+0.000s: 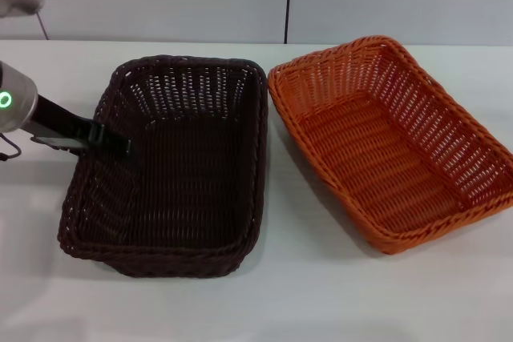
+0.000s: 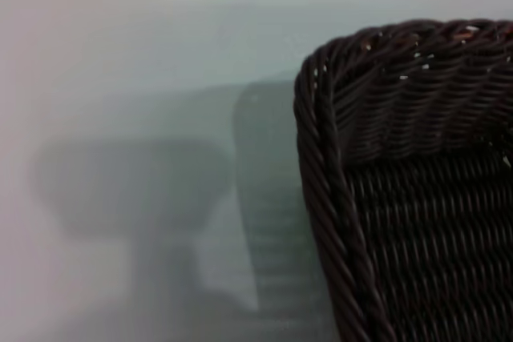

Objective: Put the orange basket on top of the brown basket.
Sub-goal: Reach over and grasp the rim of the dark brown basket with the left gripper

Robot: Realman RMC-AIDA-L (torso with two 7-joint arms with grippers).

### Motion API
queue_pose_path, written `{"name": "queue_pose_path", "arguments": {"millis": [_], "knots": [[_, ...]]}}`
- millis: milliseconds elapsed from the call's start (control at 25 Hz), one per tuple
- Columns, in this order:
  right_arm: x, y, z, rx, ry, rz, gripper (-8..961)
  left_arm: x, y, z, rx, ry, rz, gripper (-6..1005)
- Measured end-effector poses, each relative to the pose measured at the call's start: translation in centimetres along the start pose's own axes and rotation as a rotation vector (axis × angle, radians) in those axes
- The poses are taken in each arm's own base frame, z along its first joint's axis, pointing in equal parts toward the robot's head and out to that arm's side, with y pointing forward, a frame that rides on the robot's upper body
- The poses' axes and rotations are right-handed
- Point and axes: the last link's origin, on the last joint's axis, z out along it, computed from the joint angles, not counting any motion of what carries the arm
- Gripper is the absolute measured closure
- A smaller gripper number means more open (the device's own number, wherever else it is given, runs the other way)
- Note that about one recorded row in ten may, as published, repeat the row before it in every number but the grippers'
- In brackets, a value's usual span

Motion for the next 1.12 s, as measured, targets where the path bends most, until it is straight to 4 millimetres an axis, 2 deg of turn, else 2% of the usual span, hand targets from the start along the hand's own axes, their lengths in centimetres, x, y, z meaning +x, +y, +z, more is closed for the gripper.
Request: {"name": "queue_pose_path", "arguments": {"millis": [320,440,640,1120], "knots": [[0.0,-0.1,0.2,0.005,0.009,-0.003,288,-0.1,0.3,0.4,0.007,0.001,0.016,181],[0.0,-0.1,0.1,0.005,0.009,-0.003,288,0.0,0.3,0.3,0.008,0.002,0.019,386],[0.2,-0.1,0.1,0.006,0.014,-0.001,288,0.1,0.3,0.1,0.010,0.002,0.031,587],[0.4,-0.2,-0.2,0.012,0.022,0.001,289,0.5,0.2,-0.9,0.016,0.015,0.060,772]]}}
